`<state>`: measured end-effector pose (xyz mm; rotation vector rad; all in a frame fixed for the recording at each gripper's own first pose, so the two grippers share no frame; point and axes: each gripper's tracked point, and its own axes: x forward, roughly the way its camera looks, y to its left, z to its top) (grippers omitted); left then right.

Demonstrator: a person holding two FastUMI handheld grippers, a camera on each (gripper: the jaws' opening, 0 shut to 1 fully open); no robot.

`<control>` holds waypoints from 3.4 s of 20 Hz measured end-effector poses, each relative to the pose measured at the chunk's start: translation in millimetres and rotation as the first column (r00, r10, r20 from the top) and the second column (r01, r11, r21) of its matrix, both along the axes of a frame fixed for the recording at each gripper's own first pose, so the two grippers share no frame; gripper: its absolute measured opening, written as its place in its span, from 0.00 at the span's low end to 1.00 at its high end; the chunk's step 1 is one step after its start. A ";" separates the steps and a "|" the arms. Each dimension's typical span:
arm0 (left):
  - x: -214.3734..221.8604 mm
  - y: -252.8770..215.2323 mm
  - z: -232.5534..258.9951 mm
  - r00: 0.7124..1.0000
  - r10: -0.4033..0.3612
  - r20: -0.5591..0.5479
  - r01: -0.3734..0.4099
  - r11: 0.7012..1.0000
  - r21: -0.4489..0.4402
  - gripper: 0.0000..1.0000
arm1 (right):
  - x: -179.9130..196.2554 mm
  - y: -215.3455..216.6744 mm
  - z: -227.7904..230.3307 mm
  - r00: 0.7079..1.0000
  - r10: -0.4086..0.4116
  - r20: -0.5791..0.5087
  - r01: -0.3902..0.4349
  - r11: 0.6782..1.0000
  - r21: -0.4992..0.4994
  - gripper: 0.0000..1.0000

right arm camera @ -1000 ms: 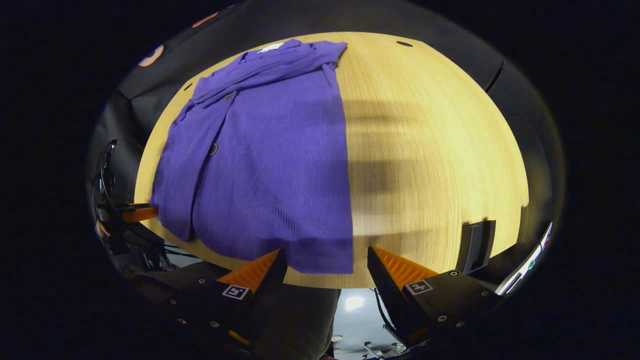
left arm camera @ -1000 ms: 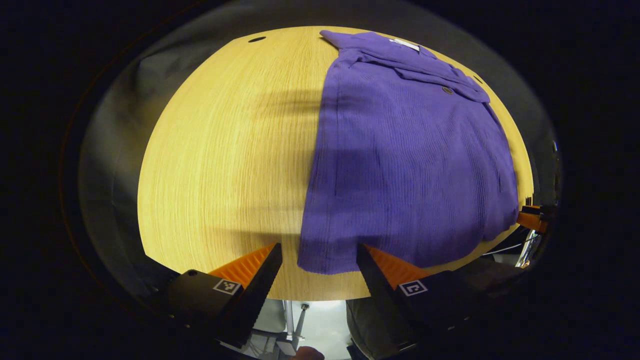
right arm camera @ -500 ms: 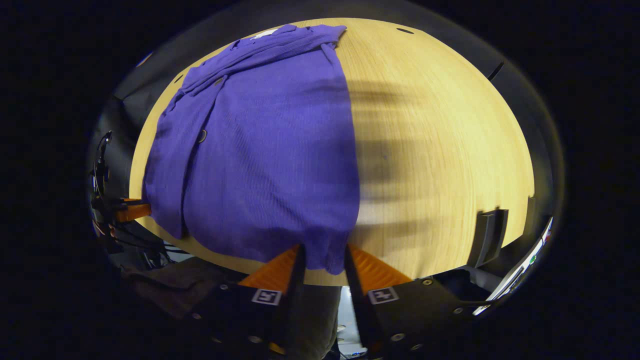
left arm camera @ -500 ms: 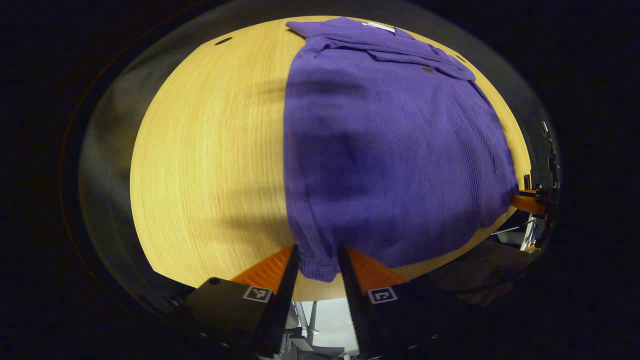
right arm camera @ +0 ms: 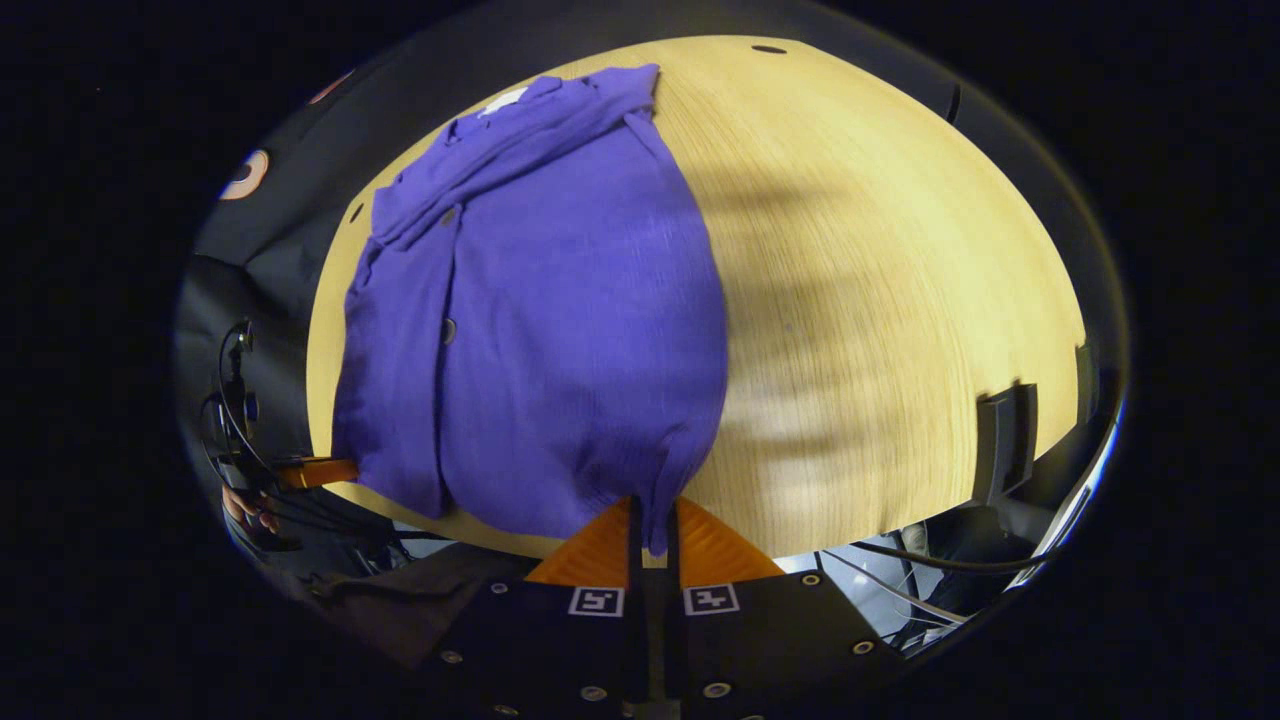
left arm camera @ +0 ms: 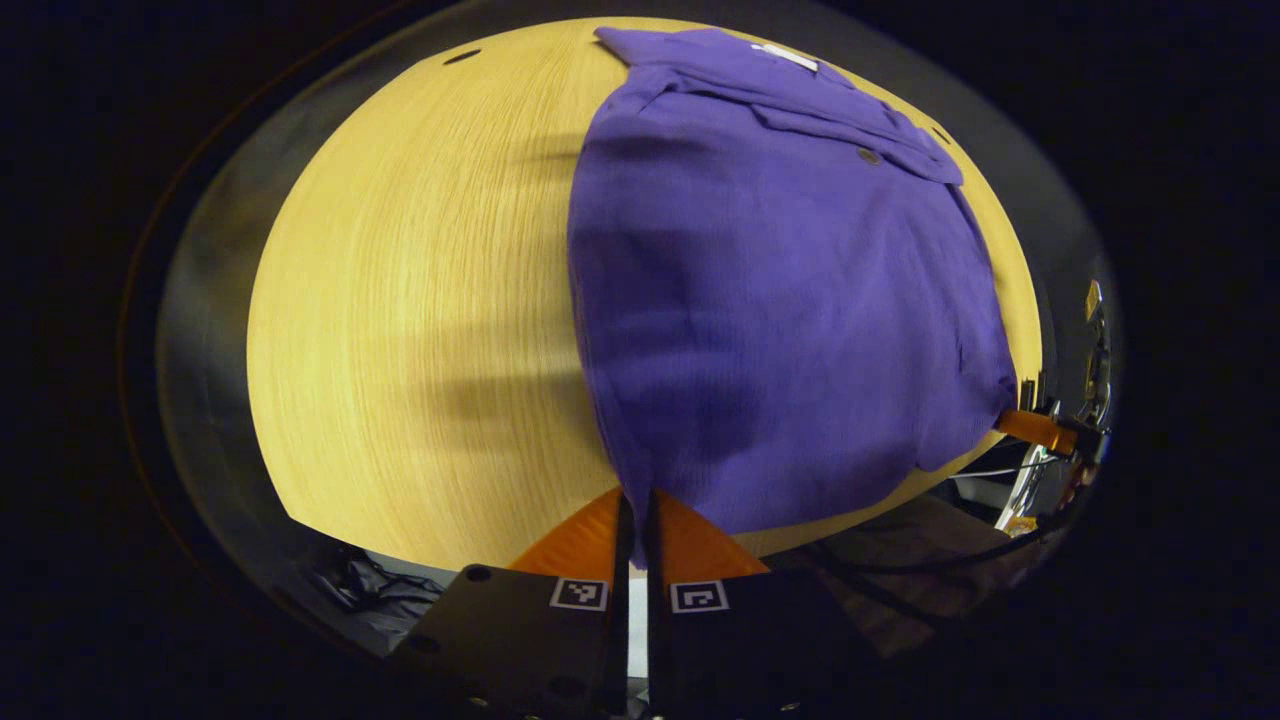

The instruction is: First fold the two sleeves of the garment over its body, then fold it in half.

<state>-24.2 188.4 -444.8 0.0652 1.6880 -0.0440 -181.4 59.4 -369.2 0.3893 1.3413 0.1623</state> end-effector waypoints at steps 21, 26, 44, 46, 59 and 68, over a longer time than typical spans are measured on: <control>218.4 -27.3 115.7 0.913 -0.255 0.320 0.297 0.950 -0.091 0.08 | 132.6 18.3 183.0 0.955 -0.020 0.294 0.017 1.000 0.012 0.07; 280.2 -30.6 128.2 0.903 -0.247 0.351 0.280 0.959 -0.045 0.08 | 187.8 8.6 198.0 0.946 0.013 0.323 -0.021 1.000 0.023 0.07; 467.5 -15.9 56.5 0.885 -0.196 0.421 0.121 0.973 0.198 0.08 | 389.5 -23.5 140.3 0.958 0.025 0.287 -0.043 0.997 0.057 0.07; 476.9 -18.9 47.8 0.879 -0.196 0.435 0.114 0.972 0.207 0.08 | 405.1 -21.7 128.4 0.961 0.029 0.275 -0.047 0.997 0.060 0.07; 519.1 -3.5 83.4 0.729 -0.173 0.662 -0.036 0.957 0.289 0.44 | 468.1 -25.1 146.9 0.900 -0.141 0.413 0.091 0.986 0.139 0.43; 476.8 -44.4 176.0 0.558 -0.037 0.829 -0.071 0.993 0.092 0.89 | 401.9 -21.8 218.2 0.764 -0.073 0.641 0.084 0.996 0.013 0.88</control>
